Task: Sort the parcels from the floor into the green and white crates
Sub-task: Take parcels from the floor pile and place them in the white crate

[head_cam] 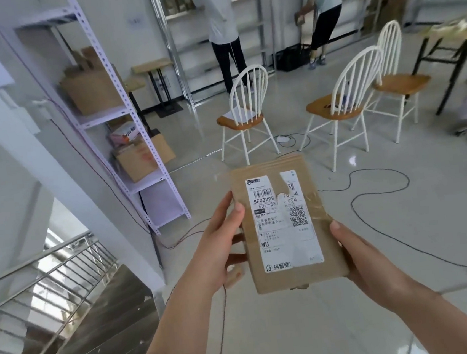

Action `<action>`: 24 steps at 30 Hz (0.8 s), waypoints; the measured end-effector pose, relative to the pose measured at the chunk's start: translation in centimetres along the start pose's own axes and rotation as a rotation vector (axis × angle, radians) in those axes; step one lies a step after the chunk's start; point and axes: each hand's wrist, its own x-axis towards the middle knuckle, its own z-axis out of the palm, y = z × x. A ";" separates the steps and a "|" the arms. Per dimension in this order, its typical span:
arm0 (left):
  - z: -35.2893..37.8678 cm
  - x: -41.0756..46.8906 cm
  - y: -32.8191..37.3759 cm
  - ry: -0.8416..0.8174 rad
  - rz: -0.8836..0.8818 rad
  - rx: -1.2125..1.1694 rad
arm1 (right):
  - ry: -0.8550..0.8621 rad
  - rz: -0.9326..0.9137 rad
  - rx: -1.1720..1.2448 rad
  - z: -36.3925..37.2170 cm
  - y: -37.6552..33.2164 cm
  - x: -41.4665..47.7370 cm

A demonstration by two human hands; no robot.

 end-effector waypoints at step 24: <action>39.8 -4.9 -1.3 -1.170 -0.018 0.160 | 1.214 -0.203 0.051 -11.7 0.7 -36.1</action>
